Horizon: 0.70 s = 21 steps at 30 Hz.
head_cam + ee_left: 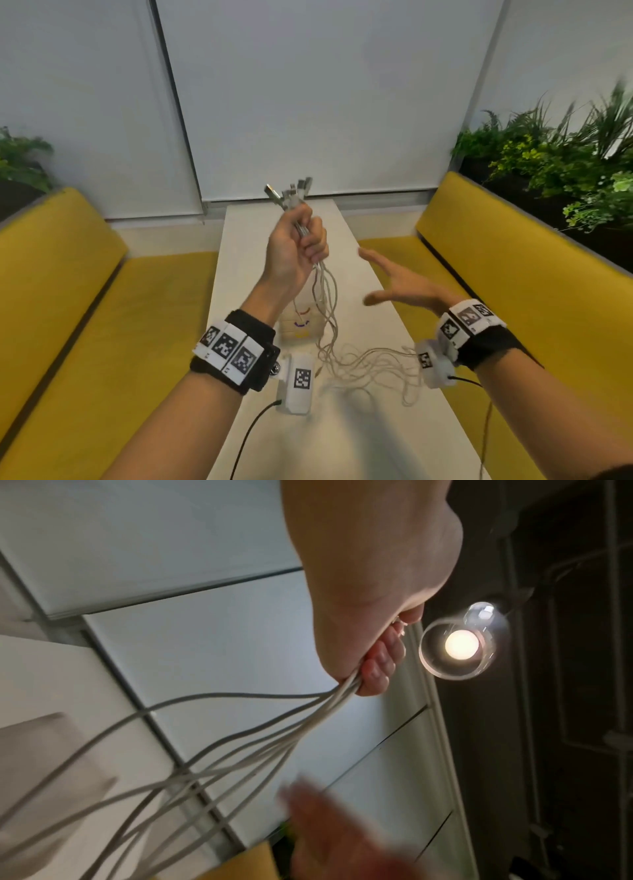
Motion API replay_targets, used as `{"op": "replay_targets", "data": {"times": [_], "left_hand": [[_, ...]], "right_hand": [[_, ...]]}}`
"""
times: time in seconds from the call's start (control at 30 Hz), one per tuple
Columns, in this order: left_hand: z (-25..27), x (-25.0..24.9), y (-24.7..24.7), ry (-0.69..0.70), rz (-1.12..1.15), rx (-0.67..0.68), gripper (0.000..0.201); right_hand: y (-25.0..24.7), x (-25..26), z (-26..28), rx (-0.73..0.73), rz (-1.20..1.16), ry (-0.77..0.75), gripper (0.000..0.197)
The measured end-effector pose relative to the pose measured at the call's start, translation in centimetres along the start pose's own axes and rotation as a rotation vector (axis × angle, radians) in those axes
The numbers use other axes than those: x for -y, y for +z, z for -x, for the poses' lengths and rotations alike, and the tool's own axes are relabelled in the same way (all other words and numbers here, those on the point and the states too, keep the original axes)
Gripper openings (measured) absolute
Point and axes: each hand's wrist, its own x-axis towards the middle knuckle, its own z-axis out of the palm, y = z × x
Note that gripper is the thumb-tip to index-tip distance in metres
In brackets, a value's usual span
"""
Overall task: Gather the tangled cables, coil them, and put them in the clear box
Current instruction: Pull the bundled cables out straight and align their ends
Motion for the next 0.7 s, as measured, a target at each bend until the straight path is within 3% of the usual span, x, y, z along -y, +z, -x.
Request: {"op": "replay_targets", "data": {"times": [0.1, 0.23, 0.27, 0.4, 0.53, 0.6, 0.7], "left_hand": [[0.0, 1.6, -0.1, -0.037, -0.009, -0.035, 0.028], [0.1, 1.5, 0.3, -0.016, -0.013, -0.066, 0.031], [0.1, 1.2, 0.3, -0.009, -0.014, -0.063, 0.031], [0.7, -0.4, 0.1, -0.047, 0.081, 0.057, 0.026], [1.7, -2.3, 0.6, -0.178, 0.205, 0.327, 0.009], [2.2, -2.6, 1.0, -0.217, 0.141, 0.431, 0.015], [2.5, -1.9, 0.9, -0.213, -0.022, 0.484, 0.028]], "right_hand": [[2.6, 4.2, -2.0, 0.001, -0.158, -0.266, 0.101], [6.0, 5.9, -3.6, 0.083, -0.432, -0.295, 0.038], [6.5, 5.8, -3.8, 0.082, -0.47, -0.265, 0.031], [7.4, 4.5, -4.2, 0.086, -0.525, -0.176, 0.047], [6.8, 2.7, -4.9, 0.11, -0.37, -0.078, 0.047], [6.1, 2.4, -5.0, 0.096, -0.32, -0.053, 0.044], [5.2, 2.2, -5.8, 0.039, -0.21, -0.044, 0.043]]}}
